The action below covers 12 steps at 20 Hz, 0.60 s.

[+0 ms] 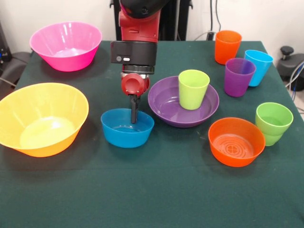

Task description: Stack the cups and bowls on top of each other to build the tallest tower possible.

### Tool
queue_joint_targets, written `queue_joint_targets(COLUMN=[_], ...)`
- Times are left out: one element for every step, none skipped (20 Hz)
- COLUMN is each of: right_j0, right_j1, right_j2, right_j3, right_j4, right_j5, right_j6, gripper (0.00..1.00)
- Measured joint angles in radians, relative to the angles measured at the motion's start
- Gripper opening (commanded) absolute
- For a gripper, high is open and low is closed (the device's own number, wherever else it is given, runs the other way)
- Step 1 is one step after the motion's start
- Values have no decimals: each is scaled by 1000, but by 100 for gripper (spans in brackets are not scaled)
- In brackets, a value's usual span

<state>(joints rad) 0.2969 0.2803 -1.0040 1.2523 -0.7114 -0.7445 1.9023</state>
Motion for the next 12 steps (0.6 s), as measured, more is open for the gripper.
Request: queue_joint_targets(right_j0=[0,0,0,0,0,0,0,0,0,0,0,0], right_j1=[0,1,1,1,1,1,1,1,1,1,1,1], right_j2=[0,0,0,0,0,0,-1,-2,-2,-2,-2,-2], right_j3=[0,0,0,0,0,1,1,2,4,7,12,17], right_j4=[0,0,0,0,0,1,2,6,15,23,37,48], right_j5=[0,0,0,0,0,0,0,0,0,0,0,-1], right_j6=[0,0,0,0,0,0,0,0,0,0,0,0], gripper=[0,0,0,0,0,0,0,0,0,0,0,0])
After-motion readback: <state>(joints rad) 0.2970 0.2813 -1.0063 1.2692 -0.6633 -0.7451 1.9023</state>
